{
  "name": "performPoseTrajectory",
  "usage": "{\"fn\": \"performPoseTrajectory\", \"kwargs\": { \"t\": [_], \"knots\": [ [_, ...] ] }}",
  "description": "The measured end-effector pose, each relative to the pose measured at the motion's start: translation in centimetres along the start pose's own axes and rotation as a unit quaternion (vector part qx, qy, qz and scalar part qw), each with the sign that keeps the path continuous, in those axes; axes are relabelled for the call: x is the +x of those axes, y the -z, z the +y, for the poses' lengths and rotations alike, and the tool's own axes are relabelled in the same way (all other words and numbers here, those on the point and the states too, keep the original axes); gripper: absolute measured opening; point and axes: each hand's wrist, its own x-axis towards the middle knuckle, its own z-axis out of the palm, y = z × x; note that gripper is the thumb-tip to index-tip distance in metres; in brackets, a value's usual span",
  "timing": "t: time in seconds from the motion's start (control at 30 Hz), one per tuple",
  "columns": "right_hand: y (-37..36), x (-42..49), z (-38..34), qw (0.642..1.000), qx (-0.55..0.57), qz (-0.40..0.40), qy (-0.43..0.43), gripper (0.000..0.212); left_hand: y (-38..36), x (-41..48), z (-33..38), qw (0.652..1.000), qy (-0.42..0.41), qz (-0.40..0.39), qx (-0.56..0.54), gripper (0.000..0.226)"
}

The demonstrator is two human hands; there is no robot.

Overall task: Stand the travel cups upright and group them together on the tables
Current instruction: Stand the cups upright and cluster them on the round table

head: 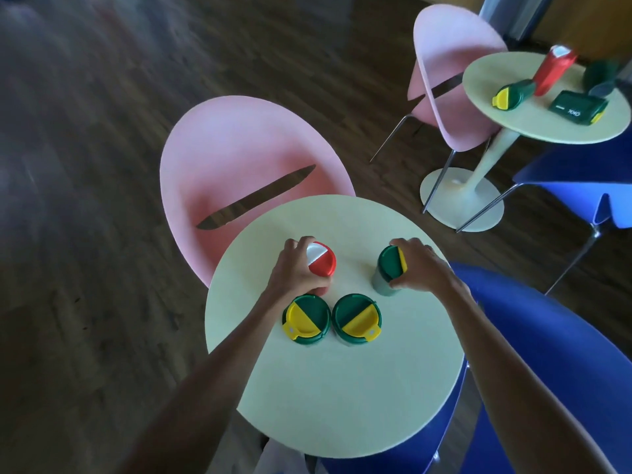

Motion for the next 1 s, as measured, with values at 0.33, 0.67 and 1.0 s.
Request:
{"fn": "performPoseTrajectory", "kwargs": {
  "t": [0.33,0.67,1.0],
  "knots": [
    [-0.6,4.0,-4.3,0.977,-0.110,-0.090,0.157,0.094,0.4,-0.5,-1.5,1.000,0.012,0.024,-0.002,0.093],
    [-1.7,3.5,-3.8,0.994,0.052,-0.013,0.093,0.096,0.3,-0.6,-1.7,0.999,-0.007,0.031,-0.015,0.092],
    [-1.9,2.6,-5.7,0.989,0.076,-0.054,0.119,0.095,0.8,-1.0,-1.4,1.000,-0.005,0.030,-0.001,0.092]
  ]
}}
